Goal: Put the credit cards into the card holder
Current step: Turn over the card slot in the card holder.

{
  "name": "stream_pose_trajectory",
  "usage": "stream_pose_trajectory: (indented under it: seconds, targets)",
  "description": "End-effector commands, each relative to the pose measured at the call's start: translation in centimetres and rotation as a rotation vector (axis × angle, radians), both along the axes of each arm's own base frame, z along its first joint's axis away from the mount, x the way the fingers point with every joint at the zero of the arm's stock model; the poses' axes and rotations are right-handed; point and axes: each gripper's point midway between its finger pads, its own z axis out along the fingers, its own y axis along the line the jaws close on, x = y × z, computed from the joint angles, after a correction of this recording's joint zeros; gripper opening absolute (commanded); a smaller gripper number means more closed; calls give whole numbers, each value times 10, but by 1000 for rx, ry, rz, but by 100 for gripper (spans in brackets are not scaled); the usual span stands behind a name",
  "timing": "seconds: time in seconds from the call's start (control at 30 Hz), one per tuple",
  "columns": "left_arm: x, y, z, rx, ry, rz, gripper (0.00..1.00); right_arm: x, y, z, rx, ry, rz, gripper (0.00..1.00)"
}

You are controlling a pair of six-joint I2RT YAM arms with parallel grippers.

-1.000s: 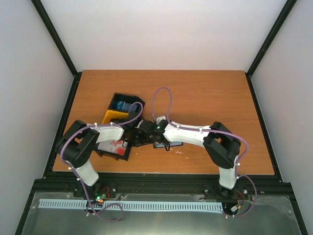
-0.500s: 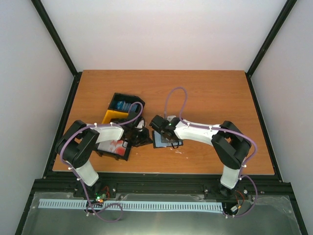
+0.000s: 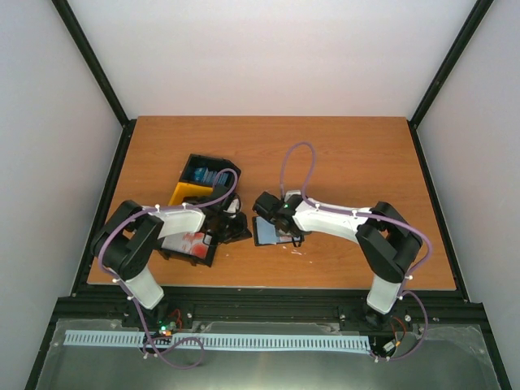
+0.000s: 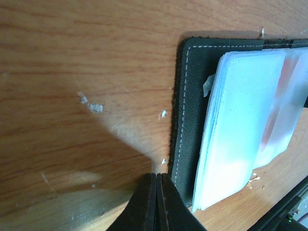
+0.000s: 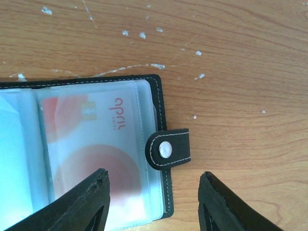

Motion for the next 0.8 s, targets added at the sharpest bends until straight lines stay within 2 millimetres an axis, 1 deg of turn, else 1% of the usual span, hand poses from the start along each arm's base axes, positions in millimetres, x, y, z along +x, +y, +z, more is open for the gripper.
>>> stream_pose_trajectory:
  seconds: [0.0,0.03,0.13,0.27,0.33,0.4,0.47,0.57,0.6,0.67,0.77]
  targets:
    - [3,9,4,43,-20,1,1,7,8,15,57,-34,37,51]
    - [3,7,6,34,-28,-3,1,7,25,15,114,-20,105,50]
    - [4,6,9,22,-40,-11,3,2,49,10,211,44,169,51]
    - [5,5,15,12,-61,-9,3,2,61,7,235,64,191,50]
    - [9,4,26,-8,-97,-10,4,2,67,8,263,70,211,50]
    - [13,1,43,-37,-157,-18,5,2,72,16,291,63,219,50]
    - [19,-1,66,-68,-238,-27,10,4,76,26,323,43,225,50]
    - [28,1,104,-79,-367,-29,22,8,82,43,396,20,232,51]
    - [31,5,114,-65,-403,-21,26,10,84,48,417,11,239,51]
    - [36,15,131,-22,-458,3,36,13,88,57,439,-6,265,51]
    - [39,40,142,46,-484,58,51,18,90,67,442,-23,290,52]
